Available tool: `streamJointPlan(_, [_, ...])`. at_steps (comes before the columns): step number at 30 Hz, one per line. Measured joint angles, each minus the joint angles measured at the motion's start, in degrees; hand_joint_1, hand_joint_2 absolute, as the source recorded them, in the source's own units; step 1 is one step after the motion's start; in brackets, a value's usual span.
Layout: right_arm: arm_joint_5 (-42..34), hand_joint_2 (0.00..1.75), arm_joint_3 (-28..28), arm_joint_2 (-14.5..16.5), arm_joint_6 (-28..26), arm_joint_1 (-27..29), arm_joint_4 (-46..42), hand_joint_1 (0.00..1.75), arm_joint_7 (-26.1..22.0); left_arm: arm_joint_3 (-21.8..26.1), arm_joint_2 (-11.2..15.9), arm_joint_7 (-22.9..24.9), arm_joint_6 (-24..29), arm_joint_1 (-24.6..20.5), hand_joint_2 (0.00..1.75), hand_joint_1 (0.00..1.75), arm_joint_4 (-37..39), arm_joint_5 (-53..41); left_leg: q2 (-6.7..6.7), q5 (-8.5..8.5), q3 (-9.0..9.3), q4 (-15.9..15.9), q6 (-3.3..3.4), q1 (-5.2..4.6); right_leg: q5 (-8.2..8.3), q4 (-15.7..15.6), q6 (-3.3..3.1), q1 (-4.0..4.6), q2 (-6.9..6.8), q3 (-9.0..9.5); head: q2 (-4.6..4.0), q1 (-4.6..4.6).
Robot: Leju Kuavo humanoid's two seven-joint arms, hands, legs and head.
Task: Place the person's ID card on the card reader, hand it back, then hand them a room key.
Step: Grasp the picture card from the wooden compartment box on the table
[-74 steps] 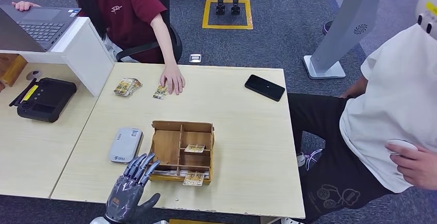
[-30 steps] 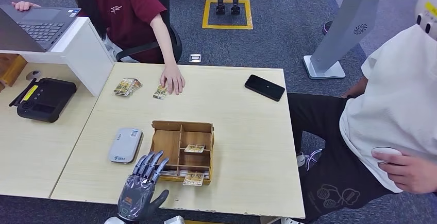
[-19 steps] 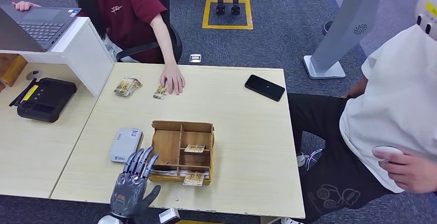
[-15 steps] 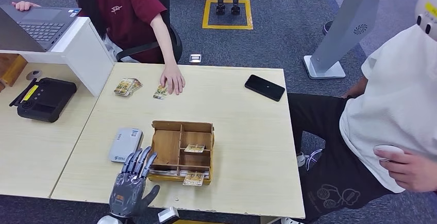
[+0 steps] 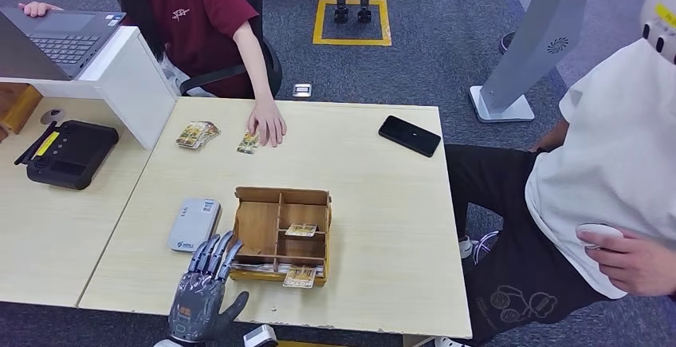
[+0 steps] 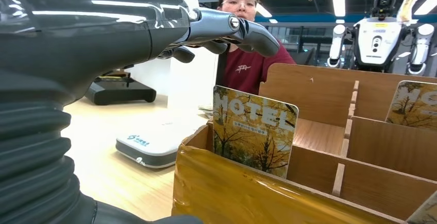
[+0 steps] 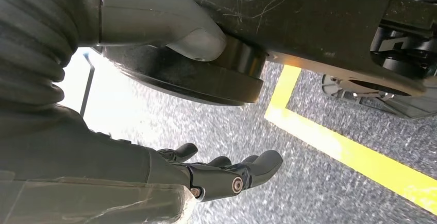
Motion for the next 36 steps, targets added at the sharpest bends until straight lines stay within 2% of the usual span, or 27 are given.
streamJointPlan(5, [-1.1,1.75,-1.78,-0.02,-0.34,0.14,-0.01,0.0,-0.03,0.0,0.0,1.03,0.0,0.35,1.75,0.02,-0.23,-0.21,-0.01,0.0,0.0,0.0,0.0,0.0,0.0,0.0,0.0,0.0,-0.02,0.0,0.0,0.01])
streamJointPlan(7, [-1.4,1.75,-2.38,-0.03,-0.66,0.2,-0.01,0.0,-0.03,0.0,0.0,1.27,0.0,0.45,1.75,0.14,-0.23,-0.38,-0.01,0.0,0.0,0.0,0.0,0.0,0.0,0.0,0.0,0.0,-0.03,0.0,0.0,0.01])
streamJointPlan(9, [-1.72,1.75,-2.9,-0.03,-0.88,0.24,-0.01,0.0,-0.03,-0.01,0.01,1.57,0.0,0.51,1.75,0.99,-0.23,-0.43,-0.01,0.0,0.0,0.0,0.0,0.0,0.0,0.0,0.0,0.0,-0.03,0.0,0.0,0.01])
streamJointPlan(11, [-2.07,1.75,-3.48,-0.05,-0.92,0.27,-0.01,0.0,-0.04,-0.02,0.03,1.83,0.0,0.53,1.75,1.75,-0.22,-0.18,-0.01,0.0,0.0,0.0,0.0,0.0,0.0,0.0,0.0,0.0,-0.03,0.0,0.0,0.01])
streamJointPlan(36, [-5.31,1.75,-8.76,-0.37,-2.17,0.73,-0.01,0.0,-0.18,-2.9,2.77,5.09,0.0,0.56,1.75,1.75,-0.24,2.73,-0.02,0.0,0.02,-0.01,0.0,-0.01,-0.01,0.0,0.01,0.0,-0.05,0.05,0.0,0.0])
